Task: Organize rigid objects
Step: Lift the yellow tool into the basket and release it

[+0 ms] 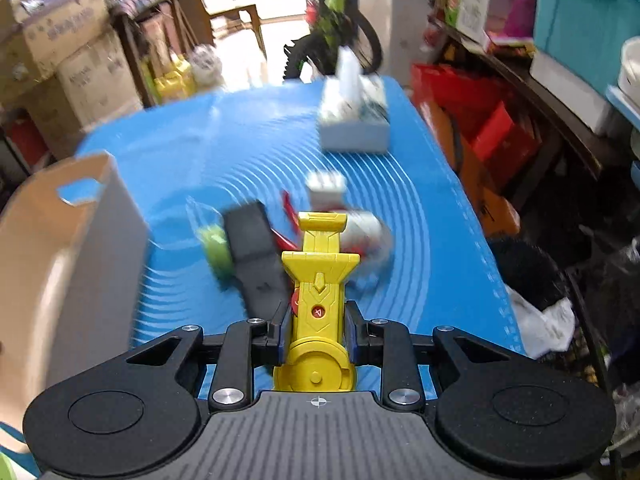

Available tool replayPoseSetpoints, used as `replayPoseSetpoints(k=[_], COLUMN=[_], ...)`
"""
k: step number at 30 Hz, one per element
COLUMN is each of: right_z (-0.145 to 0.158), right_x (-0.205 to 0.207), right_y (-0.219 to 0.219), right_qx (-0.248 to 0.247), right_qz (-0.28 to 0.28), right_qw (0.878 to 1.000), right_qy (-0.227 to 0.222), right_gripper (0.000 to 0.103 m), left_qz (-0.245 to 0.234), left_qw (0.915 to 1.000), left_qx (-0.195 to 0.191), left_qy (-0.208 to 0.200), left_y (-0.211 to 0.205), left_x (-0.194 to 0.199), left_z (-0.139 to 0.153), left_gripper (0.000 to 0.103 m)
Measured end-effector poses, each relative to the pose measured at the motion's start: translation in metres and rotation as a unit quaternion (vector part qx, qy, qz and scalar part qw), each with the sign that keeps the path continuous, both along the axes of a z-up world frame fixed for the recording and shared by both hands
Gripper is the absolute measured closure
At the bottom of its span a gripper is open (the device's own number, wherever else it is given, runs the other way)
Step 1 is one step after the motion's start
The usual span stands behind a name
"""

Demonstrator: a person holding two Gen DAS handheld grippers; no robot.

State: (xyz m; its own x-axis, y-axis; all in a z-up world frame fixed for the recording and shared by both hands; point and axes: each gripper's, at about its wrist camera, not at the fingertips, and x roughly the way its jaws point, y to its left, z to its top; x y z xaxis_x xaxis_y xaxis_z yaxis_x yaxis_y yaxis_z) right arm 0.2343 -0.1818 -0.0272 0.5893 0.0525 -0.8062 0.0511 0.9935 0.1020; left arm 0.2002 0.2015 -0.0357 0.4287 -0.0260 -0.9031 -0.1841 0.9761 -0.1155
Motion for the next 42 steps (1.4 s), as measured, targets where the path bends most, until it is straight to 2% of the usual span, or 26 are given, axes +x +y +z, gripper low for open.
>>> replayPoseSetpoints(k=[10, 21, 32, 42], right_z=[0.052, 0.055, 0.027, -0.013], right_x=[0.007, 0.02, 0.036, 0.039], right_y=[0.065, 0.16, 0.231, 0.259], right_qx=[0.041, 0.071, 0.073, 0.05], right_qz=[0.08, 0.155, 0.192, 0.216], right_qw=[0.994, 0.983, 0.979, 0.974], right_qy=[-0.067, -0.072, -0.013, 0.052], right_gripper=[0.068, 0.068, 0.068, 0.068], left_qz=[-0.002, -0.004, -0.009, -0.009], left_qw=[1.0, 1.0, 0.9999, 0.9999], left_qx=[0.002, 0.005, 0.005, 0.002], left_qy=[0.0, 0.0, -0.003, -0.003], left_y=[-0.002, -0.005, -0.004, -0.002], left_x=[0.001, 0.001, -0.001, -0.001], left_z=[0.0, 0.001, 0.001, 0.001], left_gripper=[0.098, 0.098, 0.099, 0.099])
